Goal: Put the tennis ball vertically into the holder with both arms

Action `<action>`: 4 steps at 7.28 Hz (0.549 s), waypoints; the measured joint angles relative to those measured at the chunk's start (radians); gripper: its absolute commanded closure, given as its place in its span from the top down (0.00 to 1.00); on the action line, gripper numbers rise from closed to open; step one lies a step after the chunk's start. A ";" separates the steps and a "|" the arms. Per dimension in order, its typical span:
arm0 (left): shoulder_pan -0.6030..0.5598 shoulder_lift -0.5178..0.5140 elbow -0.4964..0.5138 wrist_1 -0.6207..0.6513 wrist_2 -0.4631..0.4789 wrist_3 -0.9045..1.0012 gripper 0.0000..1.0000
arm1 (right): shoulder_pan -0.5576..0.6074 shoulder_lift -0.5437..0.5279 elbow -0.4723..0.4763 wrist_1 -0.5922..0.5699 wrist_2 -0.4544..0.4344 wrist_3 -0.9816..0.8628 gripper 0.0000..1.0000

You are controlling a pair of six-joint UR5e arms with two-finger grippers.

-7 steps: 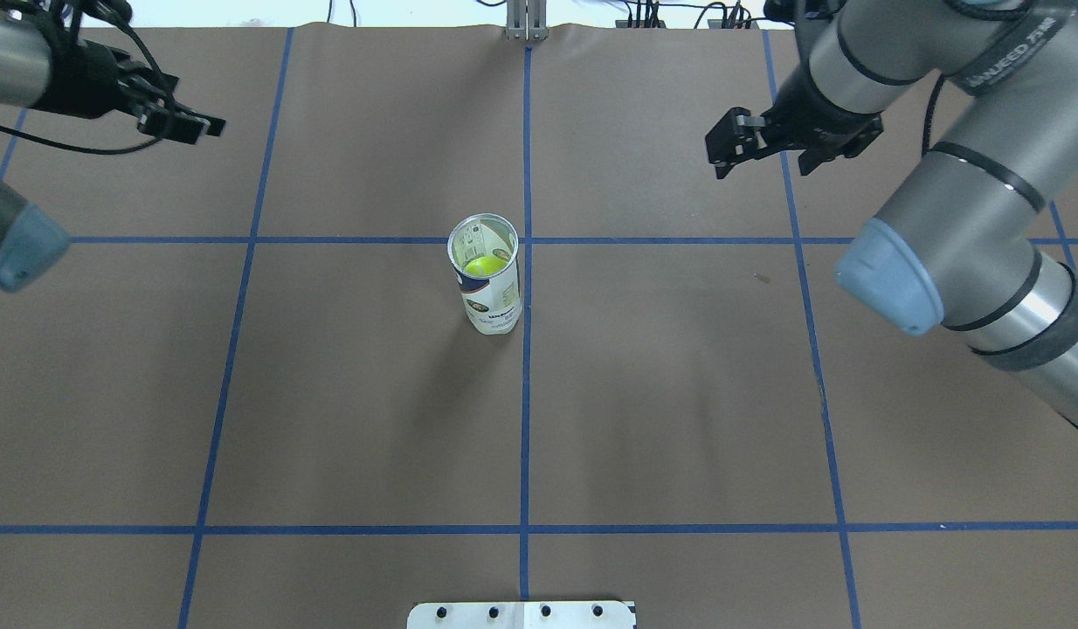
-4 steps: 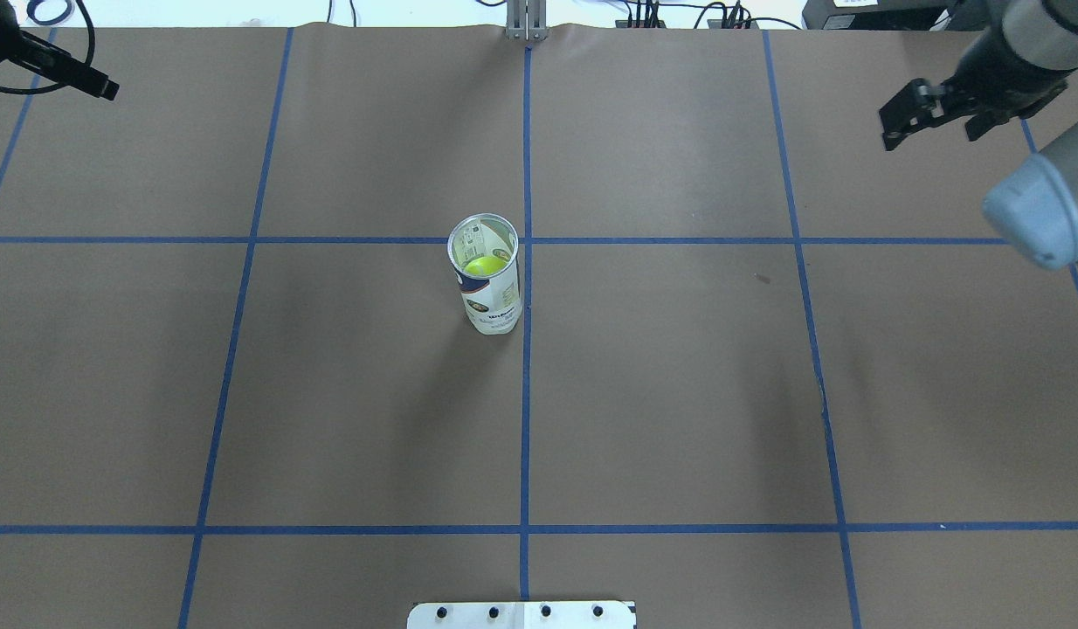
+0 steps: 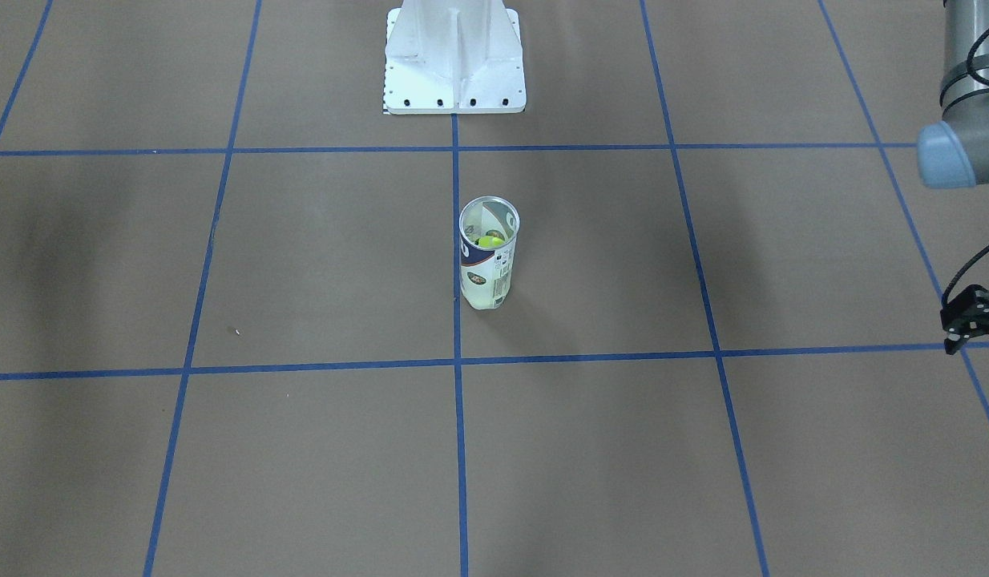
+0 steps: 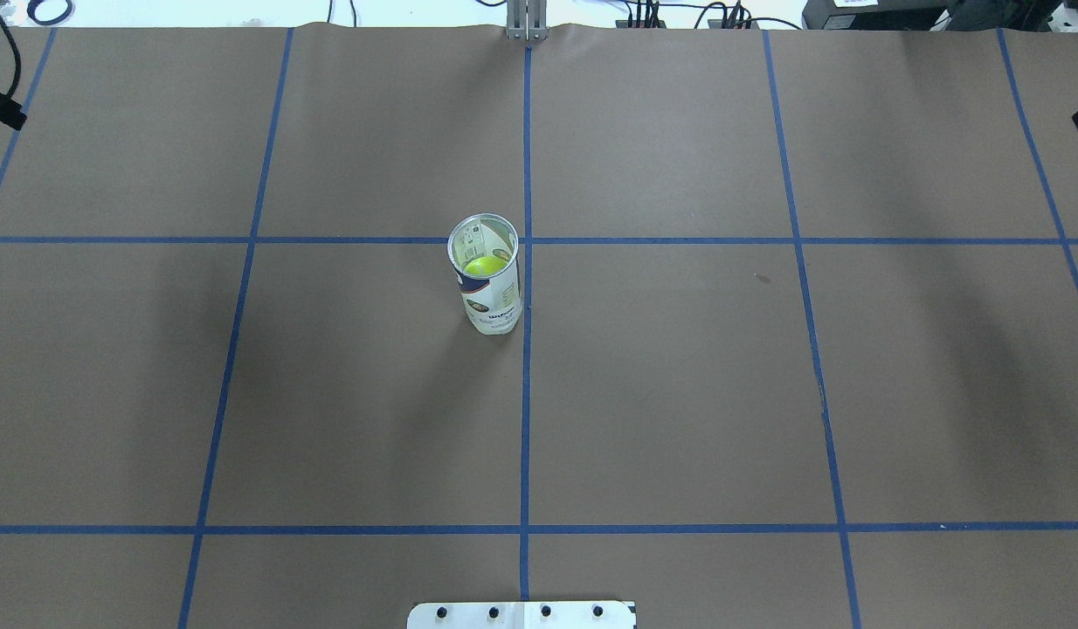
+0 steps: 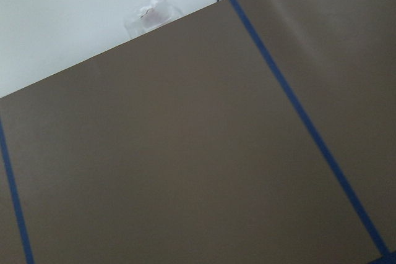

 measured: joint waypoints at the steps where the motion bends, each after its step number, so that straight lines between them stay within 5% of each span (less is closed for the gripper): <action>1: -0.060 0.011 0.012 0.031 -0.002 0.153 1.00 | 0.058 -0.003 -0.073 0.001 0.037 -0.099 0.99; 4: -0.139 0.077 0.016 0.073 -0.022 0.206 1.00 | 0.145 -0.069 -0.112 0.006 0.058 -0.220 0.99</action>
